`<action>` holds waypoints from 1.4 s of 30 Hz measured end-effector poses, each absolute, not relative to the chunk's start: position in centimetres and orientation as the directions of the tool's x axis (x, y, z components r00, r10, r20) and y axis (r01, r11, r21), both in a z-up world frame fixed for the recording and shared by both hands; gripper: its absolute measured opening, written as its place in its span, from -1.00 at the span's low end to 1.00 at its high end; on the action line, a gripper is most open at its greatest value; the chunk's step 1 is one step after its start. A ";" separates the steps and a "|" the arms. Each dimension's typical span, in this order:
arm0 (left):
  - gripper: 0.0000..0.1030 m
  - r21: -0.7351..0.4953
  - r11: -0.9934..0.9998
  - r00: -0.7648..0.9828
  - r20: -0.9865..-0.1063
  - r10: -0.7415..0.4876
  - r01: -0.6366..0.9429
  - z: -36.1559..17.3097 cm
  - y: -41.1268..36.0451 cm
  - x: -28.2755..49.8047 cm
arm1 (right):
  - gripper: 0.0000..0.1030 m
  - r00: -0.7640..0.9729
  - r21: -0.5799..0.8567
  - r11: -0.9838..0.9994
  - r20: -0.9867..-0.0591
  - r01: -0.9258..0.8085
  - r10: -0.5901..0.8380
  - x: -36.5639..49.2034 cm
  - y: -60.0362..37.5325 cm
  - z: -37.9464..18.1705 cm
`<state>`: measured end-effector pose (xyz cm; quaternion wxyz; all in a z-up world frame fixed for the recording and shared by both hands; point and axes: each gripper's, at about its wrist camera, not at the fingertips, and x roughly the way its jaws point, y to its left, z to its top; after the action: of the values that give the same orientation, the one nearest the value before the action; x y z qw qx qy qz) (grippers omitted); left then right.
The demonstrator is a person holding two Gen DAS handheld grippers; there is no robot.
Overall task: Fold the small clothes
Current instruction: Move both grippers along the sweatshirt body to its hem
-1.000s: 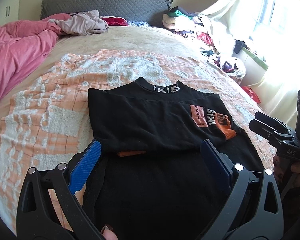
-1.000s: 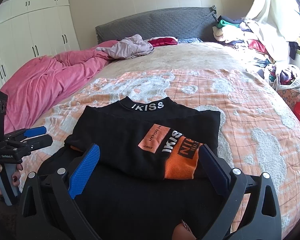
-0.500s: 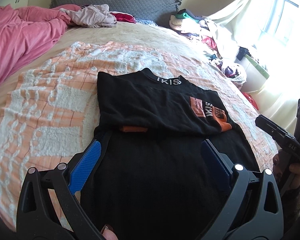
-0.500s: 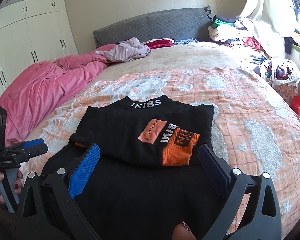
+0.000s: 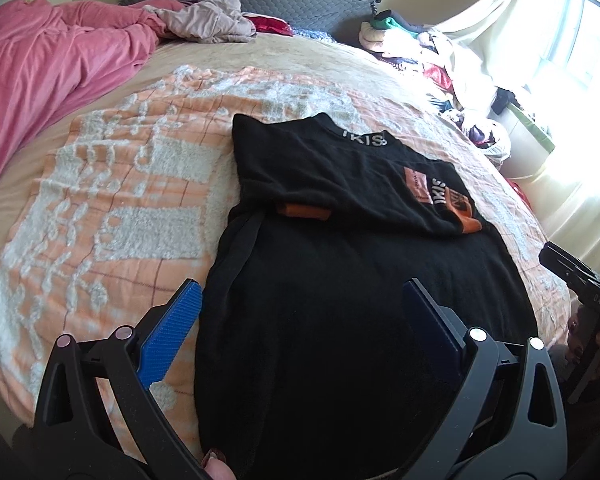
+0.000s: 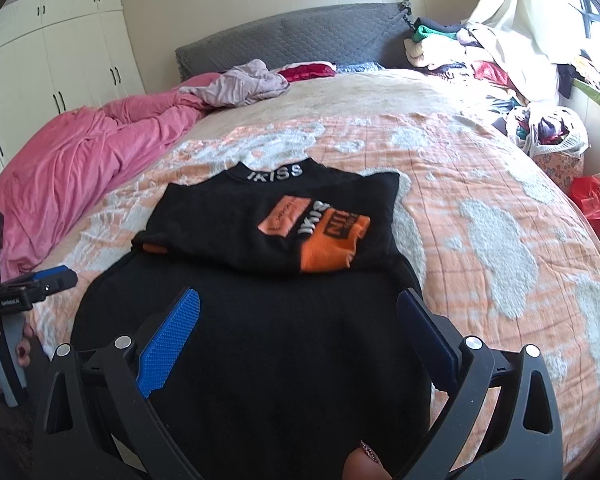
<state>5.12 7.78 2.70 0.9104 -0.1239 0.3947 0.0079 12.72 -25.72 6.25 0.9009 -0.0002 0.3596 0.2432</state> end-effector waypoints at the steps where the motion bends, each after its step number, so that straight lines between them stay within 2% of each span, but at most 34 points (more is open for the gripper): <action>1: 0.81 -0.213 0.970 0.684 -0.726 -0.077 -0.116 2.5 7.8 4.9 | 0.91 0.622 0.170 0.887 -0.656 -0.430 0.428 12.6 -25.9 6.0; 20: 0.81 -0.157 0.974 0.619 -0.785 -0.025 -0.161 0.0 8.6 2.1 | 0.91 0.556 0.148 0.921 -0.759 -0.360 0.339 9.4 -29.5 2.0; 42: 0.81 -0.186 0.962 0.547 -0.836 -0.048 -0.200 -2.3 10.6 -1.4 | 0.91 0.474 0.142 0.928 -0.827 -0.344 0.303 6.5 -31.4 0.0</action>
<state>-1.43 10.55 -2.35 0.8698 -0.1307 0.4738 0.0435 6.53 -31.36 -0.01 0.8583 -0.0218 0.4768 0.1886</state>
